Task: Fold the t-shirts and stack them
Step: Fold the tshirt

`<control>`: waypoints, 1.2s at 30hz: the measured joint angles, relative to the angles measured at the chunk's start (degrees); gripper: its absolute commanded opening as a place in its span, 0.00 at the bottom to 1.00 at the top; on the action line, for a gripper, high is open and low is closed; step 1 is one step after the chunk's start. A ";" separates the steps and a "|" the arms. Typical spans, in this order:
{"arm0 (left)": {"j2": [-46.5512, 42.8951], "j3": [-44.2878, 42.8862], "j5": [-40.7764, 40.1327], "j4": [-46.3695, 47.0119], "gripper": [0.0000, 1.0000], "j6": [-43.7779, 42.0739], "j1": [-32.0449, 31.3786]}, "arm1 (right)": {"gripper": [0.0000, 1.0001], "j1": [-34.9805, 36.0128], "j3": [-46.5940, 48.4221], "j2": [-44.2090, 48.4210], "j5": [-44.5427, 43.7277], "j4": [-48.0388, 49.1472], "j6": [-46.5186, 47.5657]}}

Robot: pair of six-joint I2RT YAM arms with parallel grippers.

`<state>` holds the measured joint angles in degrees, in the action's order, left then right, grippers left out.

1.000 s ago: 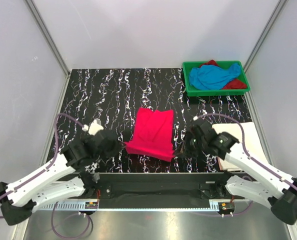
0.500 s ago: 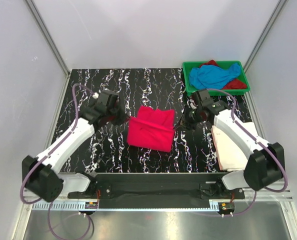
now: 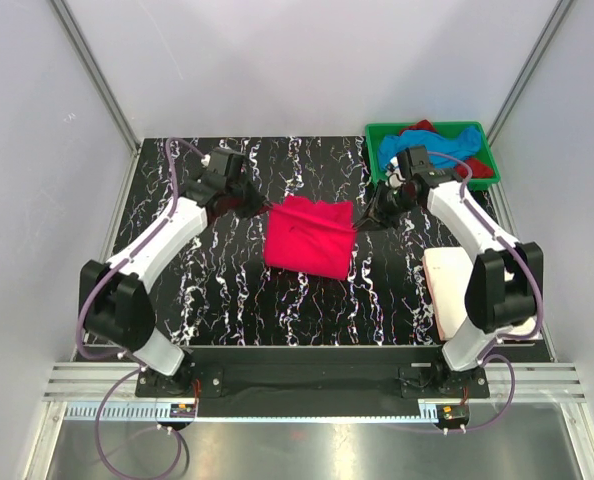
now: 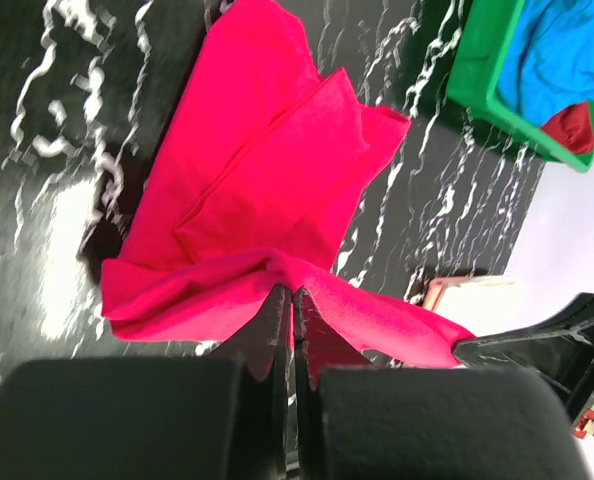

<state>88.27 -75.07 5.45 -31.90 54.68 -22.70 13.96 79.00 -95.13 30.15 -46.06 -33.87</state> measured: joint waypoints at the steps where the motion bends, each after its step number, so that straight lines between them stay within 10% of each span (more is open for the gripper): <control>1: 1.07 -0.92 0.44 0.35 0.00 -0.24 0.26 | 0.00 -0.59 1.27 -1.29 0.66 -0.44 0.37; 11: 0.46 1.18 1.86 1.66 0.00 -0.76 1.40 | 0.00 -1.68 3.30 -3.89 4.04 -1.73 3.26; 36: -61.35 34.32 5.44 -23.30 0.00 10.40 -0.57 | 0.00 28.50 -30.88 33.81 0.20 4.02 -16.92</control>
<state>26.92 -40.75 10.90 -55.20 65.08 -23.27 42.46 48.12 -61.32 30.35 -42.04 -50.78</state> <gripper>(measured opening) 0.012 0.033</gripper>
